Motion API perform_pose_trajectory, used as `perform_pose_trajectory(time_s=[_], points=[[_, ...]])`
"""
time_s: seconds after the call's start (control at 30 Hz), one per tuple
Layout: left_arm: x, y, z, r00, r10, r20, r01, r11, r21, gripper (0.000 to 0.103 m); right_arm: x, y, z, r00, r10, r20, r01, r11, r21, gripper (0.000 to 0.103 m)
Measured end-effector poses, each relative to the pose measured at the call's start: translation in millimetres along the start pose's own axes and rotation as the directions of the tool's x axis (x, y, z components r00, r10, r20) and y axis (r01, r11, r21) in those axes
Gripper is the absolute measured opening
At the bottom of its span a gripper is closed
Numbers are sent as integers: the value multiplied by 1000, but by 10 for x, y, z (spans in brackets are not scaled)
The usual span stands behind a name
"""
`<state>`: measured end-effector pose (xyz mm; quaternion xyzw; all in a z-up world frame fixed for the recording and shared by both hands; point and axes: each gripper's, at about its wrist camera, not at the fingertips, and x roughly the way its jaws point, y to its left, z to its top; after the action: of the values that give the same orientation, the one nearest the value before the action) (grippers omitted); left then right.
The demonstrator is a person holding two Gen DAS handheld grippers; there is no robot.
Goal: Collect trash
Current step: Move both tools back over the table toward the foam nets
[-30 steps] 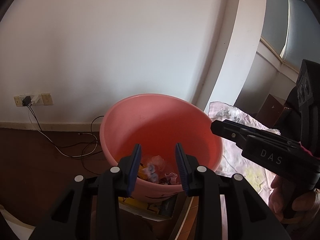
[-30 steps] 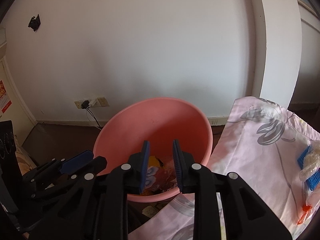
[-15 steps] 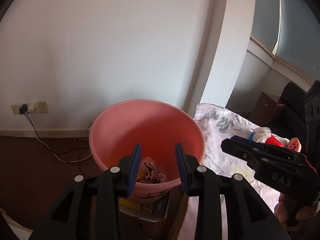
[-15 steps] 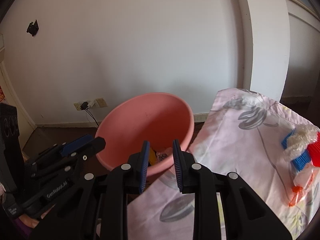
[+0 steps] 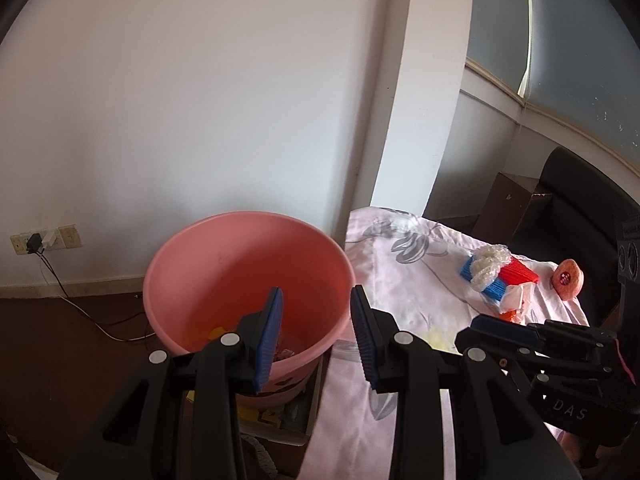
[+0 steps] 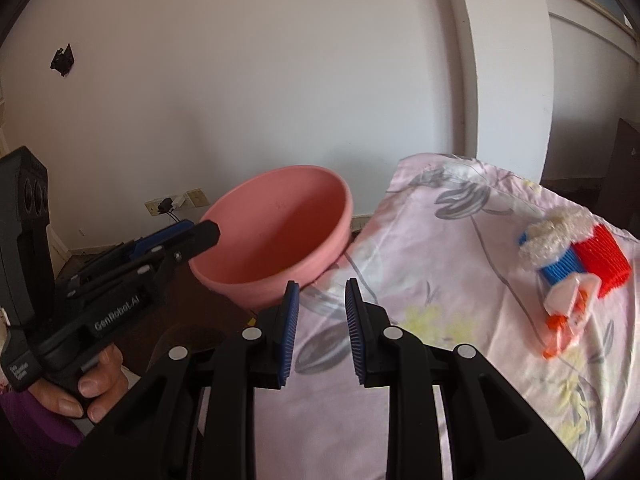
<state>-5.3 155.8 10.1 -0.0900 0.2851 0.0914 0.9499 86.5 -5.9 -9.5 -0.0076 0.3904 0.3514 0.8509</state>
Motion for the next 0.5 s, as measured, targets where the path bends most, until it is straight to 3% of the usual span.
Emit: perform_pose_trajectory(time_s=[0.5], points=[[54, -463, -56, 996, -83, -15, 84, 994, 67, 34, -496, -722, -425, 990, -138, 15, 135, 982, 131, 24]])
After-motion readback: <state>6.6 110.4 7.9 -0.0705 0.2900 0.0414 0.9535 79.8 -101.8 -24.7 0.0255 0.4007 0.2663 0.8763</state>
